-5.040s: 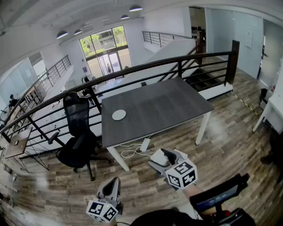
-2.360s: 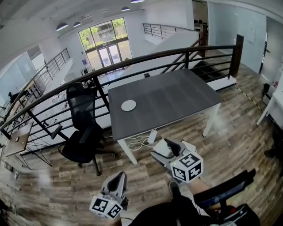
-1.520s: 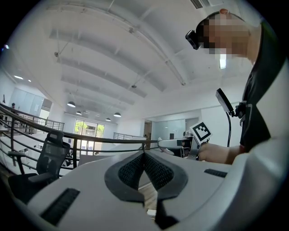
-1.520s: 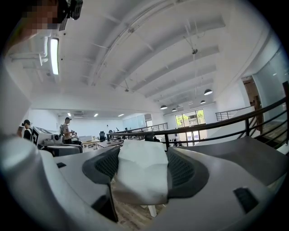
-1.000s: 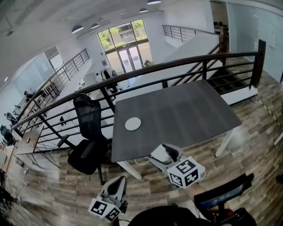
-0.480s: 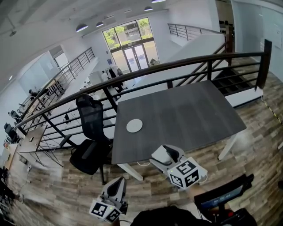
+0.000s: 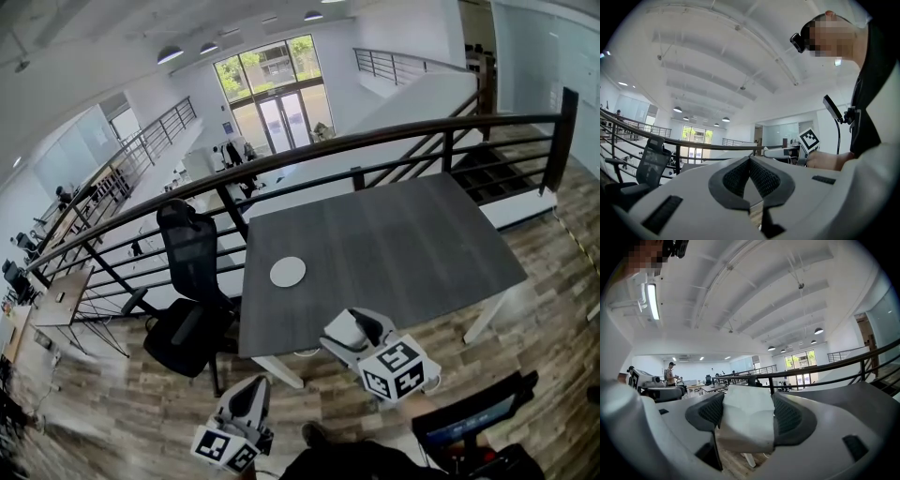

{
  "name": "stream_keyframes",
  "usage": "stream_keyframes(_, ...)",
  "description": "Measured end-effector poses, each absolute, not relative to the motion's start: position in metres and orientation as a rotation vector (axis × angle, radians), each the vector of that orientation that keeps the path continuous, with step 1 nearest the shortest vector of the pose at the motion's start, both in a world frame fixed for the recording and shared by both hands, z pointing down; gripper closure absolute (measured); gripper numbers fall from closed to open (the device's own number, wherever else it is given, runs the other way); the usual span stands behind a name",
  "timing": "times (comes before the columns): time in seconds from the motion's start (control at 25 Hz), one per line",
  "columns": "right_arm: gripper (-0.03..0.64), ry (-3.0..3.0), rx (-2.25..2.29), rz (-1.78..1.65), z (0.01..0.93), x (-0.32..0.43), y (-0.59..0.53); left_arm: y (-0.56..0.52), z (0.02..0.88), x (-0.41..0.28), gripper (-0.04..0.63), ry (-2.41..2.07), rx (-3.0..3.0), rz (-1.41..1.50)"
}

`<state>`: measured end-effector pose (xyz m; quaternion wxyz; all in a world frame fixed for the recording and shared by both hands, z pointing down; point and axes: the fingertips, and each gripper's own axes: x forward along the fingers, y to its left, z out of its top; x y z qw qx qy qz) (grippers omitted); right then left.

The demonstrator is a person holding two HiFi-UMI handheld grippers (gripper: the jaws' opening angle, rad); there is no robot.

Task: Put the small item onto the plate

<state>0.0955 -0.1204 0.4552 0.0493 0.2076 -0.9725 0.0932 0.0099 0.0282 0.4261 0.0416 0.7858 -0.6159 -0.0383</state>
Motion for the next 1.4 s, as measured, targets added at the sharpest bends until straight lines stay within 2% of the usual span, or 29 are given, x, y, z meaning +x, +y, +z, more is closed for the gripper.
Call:
stream_keyframes(0.32, 0.282, -2.959, 0.683, 0.265, 0.445, 0.051, -0.148, -0.002, 0.419, -0.032, 0.592, -1.817, 2.486, -0.159)
stream_keyframes(0.52, 0.282, -2.945, 0.689, 0.251, 0.443, 0.026, -0.156, -0.014, 0.430, -0.064, 0.592, -1.816, 2.435, -0.041)
stream_keyframes(1.4, 0.282, -2.898, 0.794, 0.235, 0.445, -0.075, -0.184, -0.053, 0.438, -0.172, 0.592, -1.679, 2.534, -0.120)
